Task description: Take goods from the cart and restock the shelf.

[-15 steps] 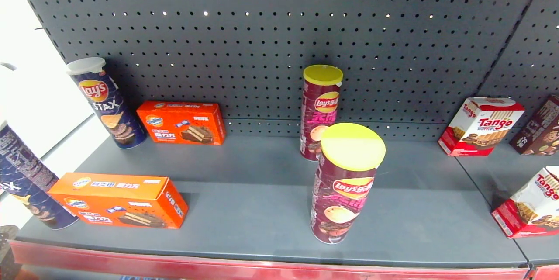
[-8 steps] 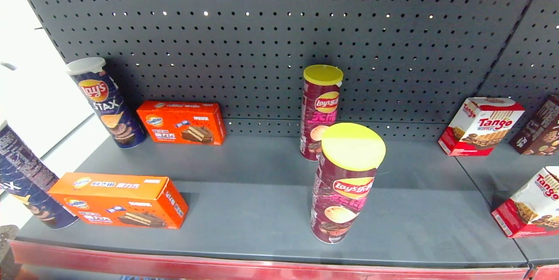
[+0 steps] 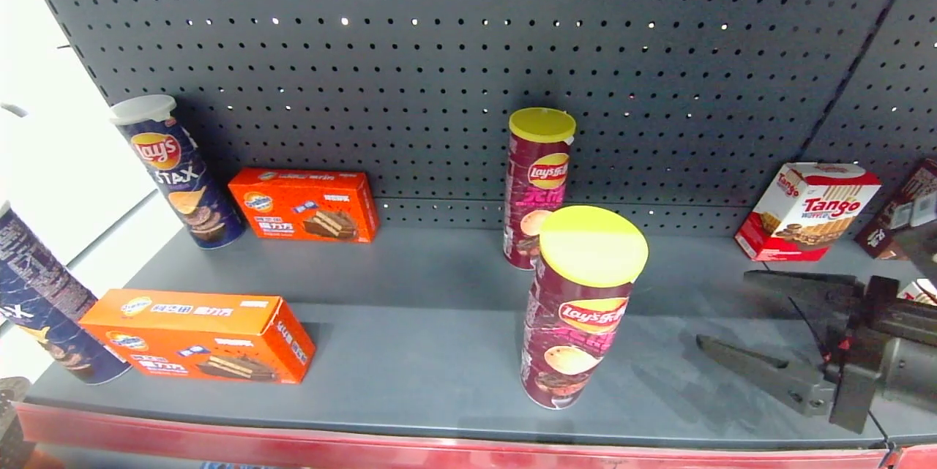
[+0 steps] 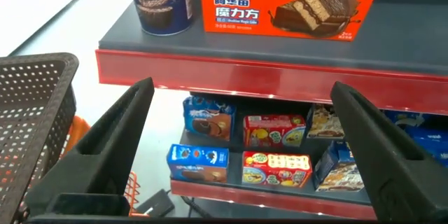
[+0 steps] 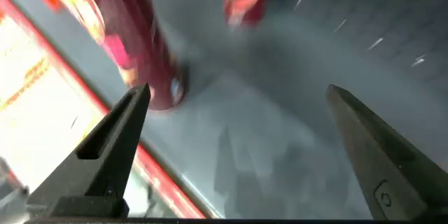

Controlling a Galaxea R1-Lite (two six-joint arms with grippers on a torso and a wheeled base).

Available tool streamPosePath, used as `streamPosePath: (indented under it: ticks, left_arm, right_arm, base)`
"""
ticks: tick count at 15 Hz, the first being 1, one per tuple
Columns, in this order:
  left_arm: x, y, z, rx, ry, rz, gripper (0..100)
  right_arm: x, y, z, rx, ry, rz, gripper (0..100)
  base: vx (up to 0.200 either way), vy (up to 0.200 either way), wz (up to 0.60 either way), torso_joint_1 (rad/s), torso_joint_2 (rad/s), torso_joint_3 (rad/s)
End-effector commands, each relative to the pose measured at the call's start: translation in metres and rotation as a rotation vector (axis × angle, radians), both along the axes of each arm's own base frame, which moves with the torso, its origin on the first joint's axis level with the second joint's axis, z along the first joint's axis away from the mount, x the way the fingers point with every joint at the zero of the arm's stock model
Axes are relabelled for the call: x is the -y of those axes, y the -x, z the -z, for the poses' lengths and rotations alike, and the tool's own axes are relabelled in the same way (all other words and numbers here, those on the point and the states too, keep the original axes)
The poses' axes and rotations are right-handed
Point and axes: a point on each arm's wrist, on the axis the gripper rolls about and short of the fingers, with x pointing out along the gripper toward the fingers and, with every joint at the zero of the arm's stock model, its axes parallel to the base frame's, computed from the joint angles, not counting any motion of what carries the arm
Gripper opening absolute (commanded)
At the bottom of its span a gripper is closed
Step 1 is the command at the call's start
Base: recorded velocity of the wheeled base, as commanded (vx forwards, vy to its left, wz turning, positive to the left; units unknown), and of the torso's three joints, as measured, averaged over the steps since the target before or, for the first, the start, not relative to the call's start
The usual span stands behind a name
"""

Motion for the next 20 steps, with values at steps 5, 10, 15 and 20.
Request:
streamPosePath:
  ticks: [5,10,15,20]
  left_arm:
    - [0.000,0.000,0.000,-0.003,0.000,0.005,100]
    - [0.000,0.000,0.000,-0.003,0.000,0.005,100]
    - [0.000,0.000,0.000,-0.003,0.000,0.003,100]
    - [0.000,0.000,0.000,-0.002,0.002,0.005,100]
  right_arm:
    - [-0.027,-0.018,0.025,-0.113,0.082,-0.075,100]
    - [-0.033,-0.029,0.024,-0.118,0.093,-0.066,100]
    - [-0.042,-0.041,0.023,-0.120,0.101,-0.056,100]
    - [-0.049,-0.051,0.024,-0.122,0.119,-0.066,100]
  base:
    - [0.000,0.000,0.00,0.000,0.00,0.000]
    - [0.000,0.000,0.00,0.000,0.00,0.000]
    - [0.000,0.000,0.00,0.000,0.00,0.000]
    - [0.000,0.000,0.00,0.000,0.00,0.000]
